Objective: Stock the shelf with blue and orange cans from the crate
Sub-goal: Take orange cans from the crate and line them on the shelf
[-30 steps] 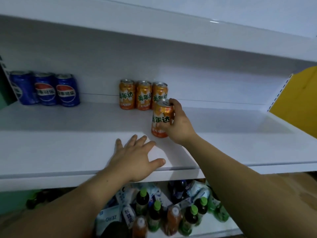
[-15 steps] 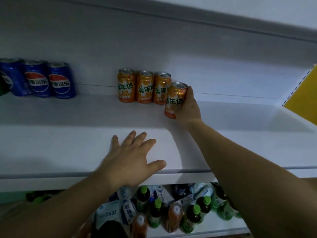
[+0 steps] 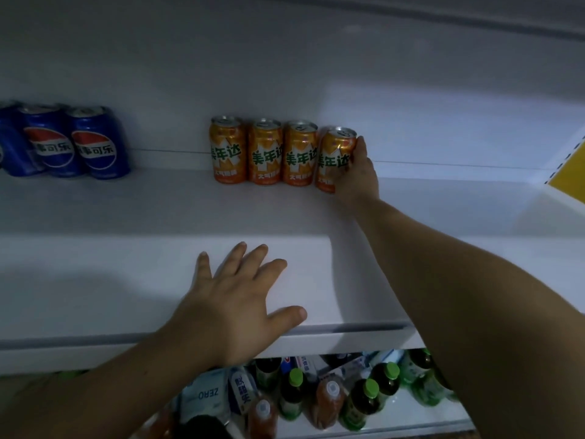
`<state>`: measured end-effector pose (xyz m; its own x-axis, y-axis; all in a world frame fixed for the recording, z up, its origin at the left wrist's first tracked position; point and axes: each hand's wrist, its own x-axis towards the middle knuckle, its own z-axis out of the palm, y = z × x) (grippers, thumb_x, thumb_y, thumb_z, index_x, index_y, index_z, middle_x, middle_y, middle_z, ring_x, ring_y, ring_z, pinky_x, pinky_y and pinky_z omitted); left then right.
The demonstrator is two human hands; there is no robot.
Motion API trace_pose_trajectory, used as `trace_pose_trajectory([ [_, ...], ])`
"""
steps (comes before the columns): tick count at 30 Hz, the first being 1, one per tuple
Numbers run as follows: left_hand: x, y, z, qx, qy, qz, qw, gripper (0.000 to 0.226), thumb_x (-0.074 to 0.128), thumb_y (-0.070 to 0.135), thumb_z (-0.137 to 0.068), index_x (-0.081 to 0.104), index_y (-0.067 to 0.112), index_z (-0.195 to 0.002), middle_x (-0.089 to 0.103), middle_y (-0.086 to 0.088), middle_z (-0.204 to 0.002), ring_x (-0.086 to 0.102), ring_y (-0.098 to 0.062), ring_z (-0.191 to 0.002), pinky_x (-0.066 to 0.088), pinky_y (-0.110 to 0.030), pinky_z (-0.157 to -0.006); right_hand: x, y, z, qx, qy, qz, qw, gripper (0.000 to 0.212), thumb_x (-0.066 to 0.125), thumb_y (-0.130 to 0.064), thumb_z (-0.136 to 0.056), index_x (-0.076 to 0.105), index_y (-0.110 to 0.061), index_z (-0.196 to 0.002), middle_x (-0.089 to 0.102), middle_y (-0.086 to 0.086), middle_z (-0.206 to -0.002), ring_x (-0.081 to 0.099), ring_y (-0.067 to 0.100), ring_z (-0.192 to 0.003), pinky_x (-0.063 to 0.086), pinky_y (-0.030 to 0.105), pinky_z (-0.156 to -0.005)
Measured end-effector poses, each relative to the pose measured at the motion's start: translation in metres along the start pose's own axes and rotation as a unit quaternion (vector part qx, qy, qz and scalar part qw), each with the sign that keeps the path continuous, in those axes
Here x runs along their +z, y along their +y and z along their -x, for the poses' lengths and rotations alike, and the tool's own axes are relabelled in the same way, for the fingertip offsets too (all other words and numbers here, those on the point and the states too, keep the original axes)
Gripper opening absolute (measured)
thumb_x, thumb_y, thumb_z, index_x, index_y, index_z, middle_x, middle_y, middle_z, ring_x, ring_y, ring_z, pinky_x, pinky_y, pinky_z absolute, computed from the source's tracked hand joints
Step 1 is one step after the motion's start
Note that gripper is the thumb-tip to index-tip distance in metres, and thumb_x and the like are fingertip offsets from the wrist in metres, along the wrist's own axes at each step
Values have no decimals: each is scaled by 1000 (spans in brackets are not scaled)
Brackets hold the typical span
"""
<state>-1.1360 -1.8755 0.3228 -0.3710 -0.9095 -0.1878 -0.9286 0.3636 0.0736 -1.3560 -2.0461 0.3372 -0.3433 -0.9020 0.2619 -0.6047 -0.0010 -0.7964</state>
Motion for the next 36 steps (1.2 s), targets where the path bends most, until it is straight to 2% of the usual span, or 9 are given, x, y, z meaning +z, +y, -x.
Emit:
trace_pose_trajectory([
  [4,3,0,0,9,10,-1,1000,112,-20,83,-44,-13,40,-147,-24,13,-156,-27,-12,-142,-13,-54,-115,3,0,-5,0,2,1,1000,77,52,-28,-93,7,-26,-155,49,8,-140,50,29,-124,43,43,-103],
  [9,2,2,-2,4,-2,9,1000,106,-12,86,-53,-11,40,-148,-24,14,-156,-27,-13,-142,-13,-55,-115,8,2,-15,14,-4,3,1000,77,49,-37,-95,0,-29,-154,49,7,-142,50,30,-126,39,42,-103],
  [13,0,-3,-6,0,-17,-1,1000,88,5,84,-74,-10,39,-148,-22,12,-157,-25,-14,-143,-13,-56,-114,0,-11,-10,53,-29,9,998,83,54,-36,-95,-2,-24,-155,46,10,-145,47,31,-128,40,40,-99],
  [19,-5,-6,-5,4,-33,29,999,78,21,76,-85,-2,40,-150,-14,11,-159,-17,-15,-146,-9,-57,-115,-66,-14,32,36,-91,228,969,79,52,-53,-92,22,-10,-151,36,14,-152,37,32,-137,34,38,-107],
  [22,-20,8,-12,11,-20,55,998,77,40,67,-86,14,35,-150,4,9,-160,2,-17,-147,3,-55,-116,-120,-1,64,58,-94,305,946,75,48,-54,-94,24,-12,-151,35,11,-153,35,31,-138,33,38,-108],
  [28,-26,123,-27,175,-13,126,976,77,58,60,-78,33,28,-144,28,2,-153,37,-20,-135,31,-47,-110,-230,49,151,136,-43,353,925,74,48,-53,-95,25,-11,-152,44,12,-147,44,31,-130,39,37,-101],
  [31,-12,200,-12,274,-16,105,956,69,59,58,-80,40,27,-139,37,-1,-146,42,-24,-129,36,-45,-106,-285,80,207,208,-21,361,909,72,48,-52,-96,25,-13,-152,46,11,-145,48,30,-126,43,37,-93],
  [34,14,270,12,369,-31,81,926,68,58,55,-82,39,25,-141,39,-1,-146,41,-23,-130,38,-43,-105,-332,118,267,276,-11,386,880,63,44,-58,-93,38,-23,-146,44,5,-146,49,28,-124,43,36,-86],
  [36,37,309,28,412,-74,64,906,71,56,54,-86,32,22,-145,33,-1,-150,37,-22,-134,37,-40,-106,-358,141,310,332,10,379,864,63,46,-56,-93,39,-20,-145,45,3,-145,47,28,-127,42,37,-95],
])
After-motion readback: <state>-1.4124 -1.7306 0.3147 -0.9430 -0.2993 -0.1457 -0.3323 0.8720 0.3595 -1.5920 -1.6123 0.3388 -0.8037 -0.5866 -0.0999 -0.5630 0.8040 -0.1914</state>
